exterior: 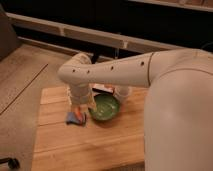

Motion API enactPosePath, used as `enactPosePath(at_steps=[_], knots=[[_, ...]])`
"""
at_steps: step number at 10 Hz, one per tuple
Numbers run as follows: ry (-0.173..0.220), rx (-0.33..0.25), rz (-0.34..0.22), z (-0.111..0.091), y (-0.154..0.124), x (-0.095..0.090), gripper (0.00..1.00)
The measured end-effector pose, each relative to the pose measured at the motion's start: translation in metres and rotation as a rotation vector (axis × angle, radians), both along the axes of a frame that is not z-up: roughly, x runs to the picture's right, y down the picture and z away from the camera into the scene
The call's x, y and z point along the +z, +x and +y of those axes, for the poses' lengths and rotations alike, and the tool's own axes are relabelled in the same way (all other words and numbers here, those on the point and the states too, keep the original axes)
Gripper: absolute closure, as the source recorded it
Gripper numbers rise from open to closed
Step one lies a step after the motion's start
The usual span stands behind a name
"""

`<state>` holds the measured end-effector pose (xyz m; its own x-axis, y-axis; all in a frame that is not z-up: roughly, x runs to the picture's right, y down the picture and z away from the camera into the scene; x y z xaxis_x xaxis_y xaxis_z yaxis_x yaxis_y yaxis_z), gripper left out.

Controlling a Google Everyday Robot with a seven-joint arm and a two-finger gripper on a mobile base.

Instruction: Place the pepper in the ceramic cup

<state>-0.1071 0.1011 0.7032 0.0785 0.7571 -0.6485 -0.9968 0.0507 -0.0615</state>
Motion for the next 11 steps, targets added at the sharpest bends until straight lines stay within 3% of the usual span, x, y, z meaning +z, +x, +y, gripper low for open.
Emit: enactPosePath(at_steps=[2, 3, 4, 6, 8, 11], knots=[[0.085, -0.066, -0.059, -0.022, -0.014, 0.006, 0.35], [0.160, -0.146, -0.139, -0.044, -0.042, 0.008, 0.35], [0.207, -0.216, -0.203, -0.056, -0.070, 0.009, 0.35], [0.263, -0.326, -0.323, -0.067, -0.128, 0.009, 0.35], [0.268, -0.349, -0.333, -0.068, -0.133, 0.009, 0.35], [0.260, -0.339, -0.332, -0.063, -0.130, 0.017, 0.35]])
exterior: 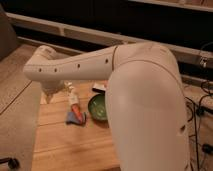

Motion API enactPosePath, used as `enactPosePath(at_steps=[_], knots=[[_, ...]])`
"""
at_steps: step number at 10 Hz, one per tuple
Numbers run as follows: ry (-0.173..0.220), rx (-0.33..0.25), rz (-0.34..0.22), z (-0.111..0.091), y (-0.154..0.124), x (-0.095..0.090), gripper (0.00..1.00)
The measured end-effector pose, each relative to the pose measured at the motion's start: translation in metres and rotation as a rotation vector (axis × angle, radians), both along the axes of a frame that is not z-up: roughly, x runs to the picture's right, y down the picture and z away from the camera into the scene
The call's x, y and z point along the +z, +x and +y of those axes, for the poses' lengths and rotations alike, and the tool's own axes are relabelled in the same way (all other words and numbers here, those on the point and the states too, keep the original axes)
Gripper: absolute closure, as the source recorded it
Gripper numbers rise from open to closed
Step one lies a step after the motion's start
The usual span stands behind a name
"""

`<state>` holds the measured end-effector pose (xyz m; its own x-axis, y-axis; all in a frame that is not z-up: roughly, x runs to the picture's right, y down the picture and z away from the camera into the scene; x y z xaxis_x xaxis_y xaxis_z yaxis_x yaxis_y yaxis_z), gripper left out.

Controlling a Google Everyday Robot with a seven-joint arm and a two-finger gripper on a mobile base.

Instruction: Place the pepper in the ceramic cup

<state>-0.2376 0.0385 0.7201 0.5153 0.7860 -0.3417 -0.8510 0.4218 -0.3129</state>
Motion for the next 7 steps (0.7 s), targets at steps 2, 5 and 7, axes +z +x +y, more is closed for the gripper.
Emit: enactPosePath(at_steps=[2, 5, 7], knots=[[-0.038, 0.052, -0.007, 0.012, 0.010, 0.029, 0.35], [-0.073, 0.062, -0.055, 0.019, 0.002, 0.056, 0.35], [-0.112, 0.063, -0.064, 0.028, 0.004, 0.077, 0.35]])
